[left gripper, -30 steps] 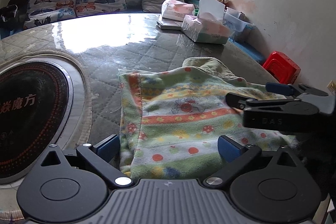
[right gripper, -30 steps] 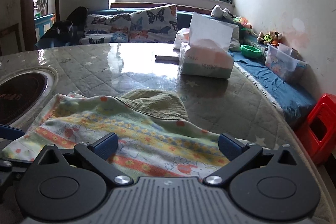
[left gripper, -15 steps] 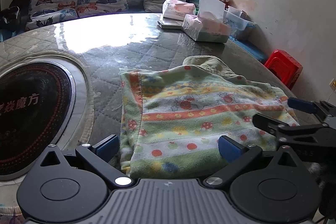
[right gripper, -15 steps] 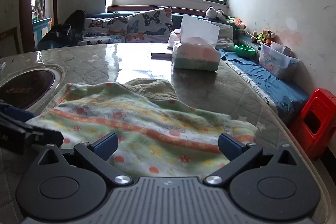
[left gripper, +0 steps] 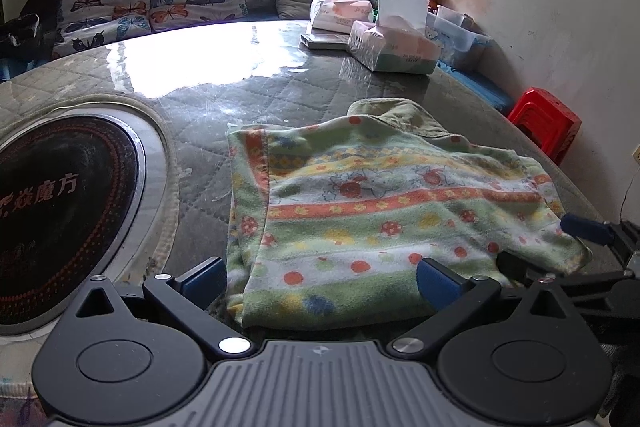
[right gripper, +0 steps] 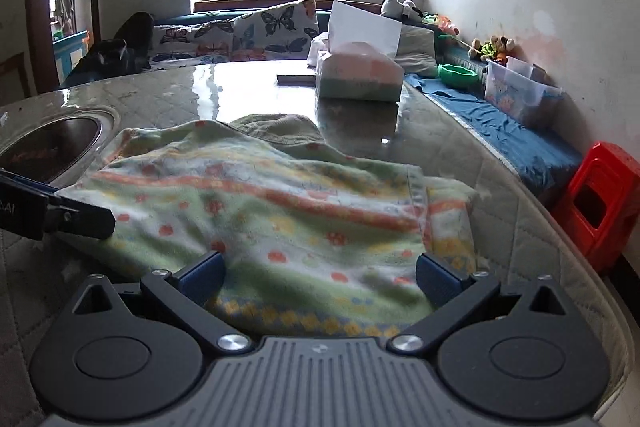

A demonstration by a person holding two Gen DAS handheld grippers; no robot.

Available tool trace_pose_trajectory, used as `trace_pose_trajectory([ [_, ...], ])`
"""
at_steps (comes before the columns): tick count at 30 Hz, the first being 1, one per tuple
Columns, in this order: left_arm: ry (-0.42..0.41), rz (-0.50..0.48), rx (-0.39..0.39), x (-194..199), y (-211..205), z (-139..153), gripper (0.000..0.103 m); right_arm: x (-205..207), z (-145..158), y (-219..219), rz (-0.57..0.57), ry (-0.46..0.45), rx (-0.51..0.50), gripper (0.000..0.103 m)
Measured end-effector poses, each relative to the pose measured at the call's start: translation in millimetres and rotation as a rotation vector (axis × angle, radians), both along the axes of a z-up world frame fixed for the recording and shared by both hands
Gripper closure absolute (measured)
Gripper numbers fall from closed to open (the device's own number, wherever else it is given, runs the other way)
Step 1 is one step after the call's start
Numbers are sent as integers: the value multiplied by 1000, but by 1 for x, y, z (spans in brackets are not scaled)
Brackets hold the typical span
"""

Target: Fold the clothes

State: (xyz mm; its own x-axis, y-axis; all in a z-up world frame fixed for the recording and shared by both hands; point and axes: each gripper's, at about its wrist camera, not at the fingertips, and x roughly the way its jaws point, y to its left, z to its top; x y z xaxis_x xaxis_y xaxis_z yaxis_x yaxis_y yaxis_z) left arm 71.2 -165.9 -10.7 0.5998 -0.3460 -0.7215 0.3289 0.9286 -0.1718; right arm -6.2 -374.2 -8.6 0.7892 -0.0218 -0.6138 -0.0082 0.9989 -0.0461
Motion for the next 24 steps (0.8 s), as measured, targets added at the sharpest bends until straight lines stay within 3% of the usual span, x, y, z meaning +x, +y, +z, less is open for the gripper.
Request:
trace_pose_trajectory([
  [24, 12, 18, 40, -21, 7, 0, 0, -25, 4, 2, -15, -15, 32, 0],
])
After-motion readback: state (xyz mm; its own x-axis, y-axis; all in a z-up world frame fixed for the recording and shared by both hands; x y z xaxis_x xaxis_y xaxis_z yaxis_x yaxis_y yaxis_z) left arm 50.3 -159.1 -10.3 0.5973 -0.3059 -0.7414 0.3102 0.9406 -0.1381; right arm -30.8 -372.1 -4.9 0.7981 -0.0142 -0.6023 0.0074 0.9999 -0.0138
